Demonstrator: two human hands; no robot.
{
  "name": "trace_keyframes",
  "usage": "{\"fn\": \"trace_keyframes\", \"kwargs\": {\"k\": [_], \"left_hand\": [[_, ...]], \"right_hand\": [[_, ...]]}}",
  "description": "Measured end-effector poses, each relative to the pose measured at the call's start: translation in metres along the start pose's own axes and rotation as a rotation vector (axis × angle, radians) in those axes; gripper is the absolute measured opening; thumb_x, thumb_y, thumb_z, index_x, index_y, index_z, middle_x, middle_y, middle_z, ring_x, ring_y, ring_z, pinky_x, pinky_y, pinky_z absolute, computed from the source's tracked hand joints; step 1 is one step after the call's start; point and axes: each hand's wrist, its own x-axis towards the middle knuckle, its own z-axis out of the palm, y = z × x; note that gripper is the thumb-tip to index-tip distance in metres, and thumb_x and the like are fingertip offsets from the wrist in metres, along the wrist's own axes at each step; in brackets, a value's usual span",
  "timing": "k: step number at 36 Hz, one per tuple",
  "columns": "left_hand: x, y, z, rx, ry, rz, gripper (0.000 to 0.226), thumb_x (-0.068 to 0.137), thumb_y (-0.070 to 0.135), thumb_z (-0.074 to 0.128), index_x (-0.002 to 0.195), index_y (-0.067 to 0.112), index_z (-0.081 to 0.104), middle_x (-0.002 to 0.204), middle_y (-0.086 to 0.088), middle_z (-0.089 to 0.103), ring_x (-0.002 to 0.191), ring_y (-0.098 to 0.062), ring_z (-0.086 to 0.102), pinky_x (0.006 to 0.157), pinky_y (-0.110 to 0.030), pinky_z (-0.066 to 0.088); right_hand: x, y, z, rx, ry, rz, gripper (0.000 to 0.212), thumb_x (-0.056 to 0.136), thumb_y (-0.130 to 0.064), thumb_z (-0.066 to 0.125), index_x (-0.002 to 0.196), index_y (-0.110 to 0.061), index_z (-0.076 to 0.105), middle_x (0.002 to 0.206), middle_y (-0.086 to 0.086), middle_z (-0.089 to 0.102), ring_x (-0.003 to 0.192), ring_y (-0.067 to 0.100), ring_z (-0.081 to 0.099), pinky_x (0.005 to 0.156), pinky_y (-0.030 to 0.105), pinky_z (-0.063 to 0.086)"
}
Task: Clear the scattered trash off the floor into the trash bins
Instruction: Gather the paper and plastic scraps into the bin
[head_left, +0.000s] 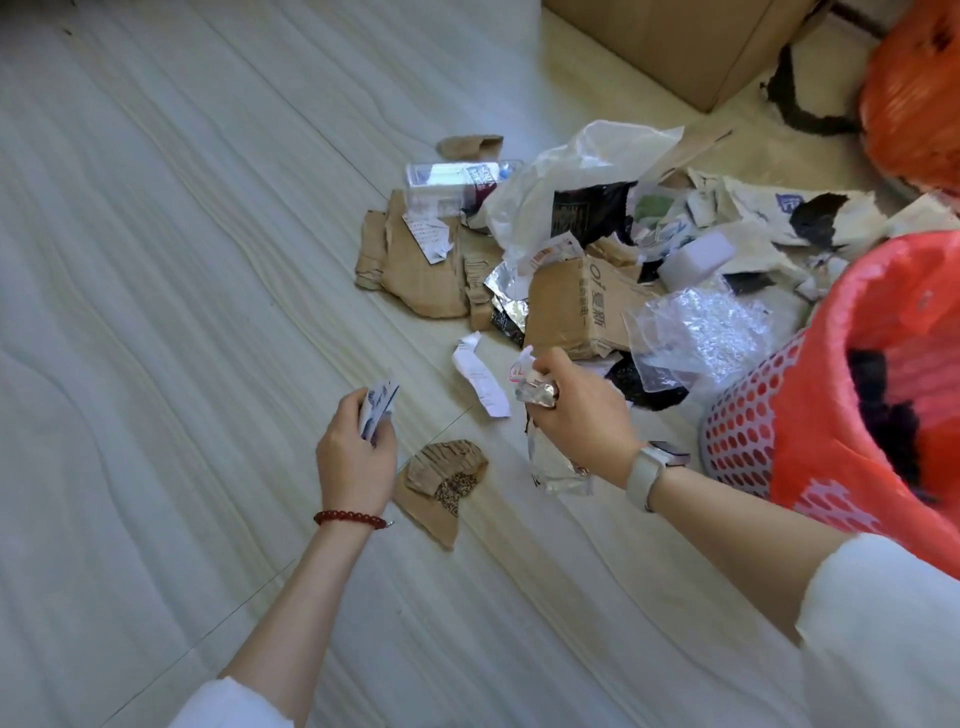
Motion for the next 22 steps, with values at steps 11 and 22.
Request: {"fn": "trace_keyframes", "kwargs": {"k": [11, 22], "left_hand": [[-0.013, 0.204, 0.061, -0.309, -0.23, 0.454, 0.021, 0.086, 0.009, 0.05, 0.106, 0.013, 0.052, 0.08, 0.005, 0.052, 0.068, -0.017, 0.048, 0.059, -0.016, 0.038], [-0.112, 0.31, 0.183, 0.636, -0.692, 1.067, 0.052, 0.085, 0.035, 0.057, 0.128, 0.012, 0.039, 0.126, -0.011, 0.043, 0.118, -0.031, 0.035, 0.094, -0.041, 0.032]], "right_hand": [[-0.028, 0.041, -0.221, 0.417, 0.553, -0.022, 0.019, 0.085, -0.009, 0.061, 0.084, -0.024, 0.048, 0.074, -0.011, 0.051, 0.065, -0.001, 0.048, 0.059, 0.011, 0.035], [-0.117, 0.208, -0.247, 0.317, 0.529, 0.44, 0.011, 0.087, -0.016, 0.06, 0.091, -0.016, 0.05, 0.069, 0.002, 0.055, 0.066, 0.023, 0.05, 0.059, 0.032, 0.035]]}}
